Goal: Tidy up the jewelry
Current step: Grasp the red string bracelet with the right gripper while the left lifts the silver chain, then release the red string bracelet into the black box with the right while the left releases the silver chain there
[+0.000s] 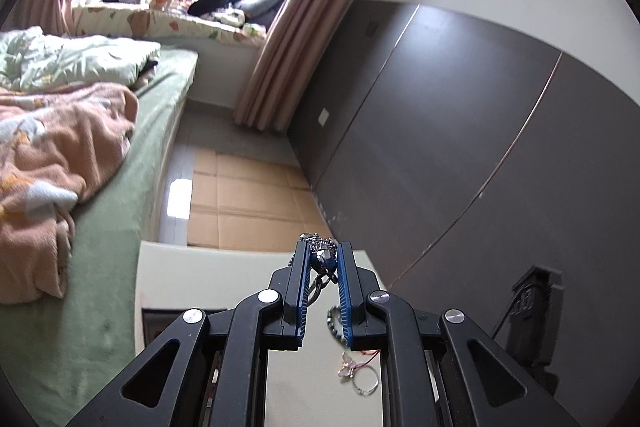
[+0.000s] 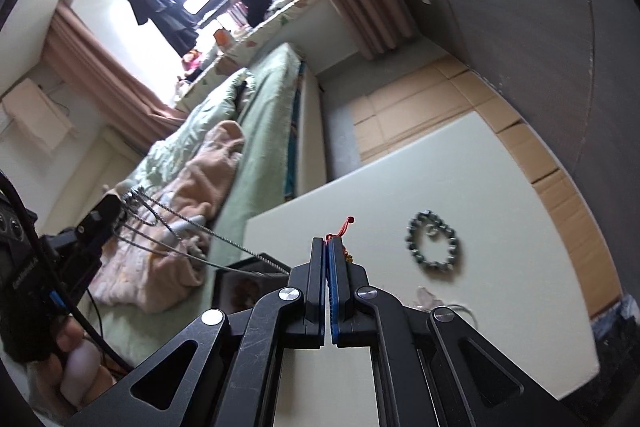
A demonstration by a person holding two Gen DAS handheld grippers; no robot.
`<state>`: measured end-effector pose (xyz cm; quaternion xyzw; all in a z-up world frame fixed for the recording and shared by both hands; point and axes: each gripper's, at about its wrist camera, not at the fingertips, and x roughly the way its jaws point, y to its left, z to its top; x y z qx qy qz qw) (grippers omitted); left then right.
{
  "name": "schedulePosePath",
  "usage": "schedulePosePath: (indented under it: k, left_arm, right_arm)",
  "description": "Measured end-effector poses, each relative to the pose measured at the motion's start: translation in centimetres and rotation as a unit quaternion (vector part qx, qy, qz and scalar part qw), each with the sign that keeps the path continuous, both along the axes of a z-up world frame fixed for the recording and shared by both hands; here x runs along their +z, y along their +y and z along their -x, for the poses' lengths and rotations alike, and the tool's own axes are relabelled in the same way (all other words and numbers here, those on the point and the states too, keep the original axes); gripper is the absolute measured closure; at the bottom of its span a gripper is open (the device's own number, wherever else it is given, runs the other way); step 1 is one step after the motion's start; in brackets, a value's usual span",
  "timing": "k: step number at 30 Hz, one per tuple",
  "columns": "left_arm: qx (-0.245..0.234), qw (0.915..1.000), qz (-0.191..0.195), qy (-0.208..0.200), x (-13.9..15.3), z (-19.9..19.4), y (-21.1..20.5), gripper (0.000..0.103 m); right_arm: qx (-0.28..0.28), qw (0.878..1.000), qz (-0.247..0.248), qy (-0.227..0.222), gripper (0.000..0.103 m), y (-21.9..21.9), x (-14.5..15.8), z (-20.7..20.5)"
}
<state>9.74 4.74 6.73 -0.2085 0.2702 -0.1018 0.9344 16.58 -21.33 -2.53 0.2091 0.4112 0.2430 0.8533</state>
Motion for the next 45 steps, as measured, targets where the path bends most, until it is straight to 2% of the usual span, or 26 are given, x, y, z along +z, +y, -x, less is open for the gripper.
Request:
schedulePosePath:
  k: [11, 16, 24, 30, 31, 32, 33, 35, 45]
  left_arm:
    - [0.020, 0.9961, 0.021, -0.084, 5.7, 3.7, 2.6, 0.090]
    - [0.029, 0.9934, 0.027, -0.107, 7.1, 5.1, 3.7, 0.090]
    - [0.050, 0.9935, 0.031, -0.098, 6.5, 5.4, 5.9, 0.090]
    - [0.063, 0.9937, 0.038, -0.084, 5.8, 5.3, 7.3, 0.090]
    - [0.064, 0.9938, 0.039, -0.083, 5.7, 5.2, 7.5, 0.090]
    - [0.066, 0.9939, 0.039, -0.080, 5.5, 5.2, 7.6, 0.090]
    - [0.067, 0.9939, 0.039, -0.078, 5.5, 5.2, 7.7, 0.090]
    - [0.068, 0.9942, 0.040, -0.073, 5.2, 5.2, 7.9, 0.090]
    - [0.051, 0.9970, 0.029, -0.050, 4.1, 4.5, 7.2, 0.090]
  right_arm:
    - [0.058, 0.994, -0.077, -0.041, 0.100, 4.3, 2.2, 1.4]
    - [0.087, 0.989, -0.101, -0.056, 0.100, 6.5, 3.0, 2.0]
    - [0.123, 0.987, -0.096, -0.026, 0.100, 10.9, 1.0, 1.1]
    - [0.152, 0.983, -0.098, 0.023, 0.099, 15.0, -2.6, 0.2]
    - [0.157, 0.983, -0.085, 0.039, 0.097, 16.0, -3.3, -0.1]
    - [0.160, 0.983, -0.073, 0.053, 0.086, 16.4, -3.9, -0.3]
    - [0.162, 0.983, -0.062, 0.064, 0.066, 16.8, -4.5, -0.4]
    - [0.147, 0.986, -0.052, 0.062, 0.048, 16.4, -4.8, -0.4]
    - [0.095, 0.994, -0.032, 0.045, 0.046, 11.6, -3.4, -0.5]
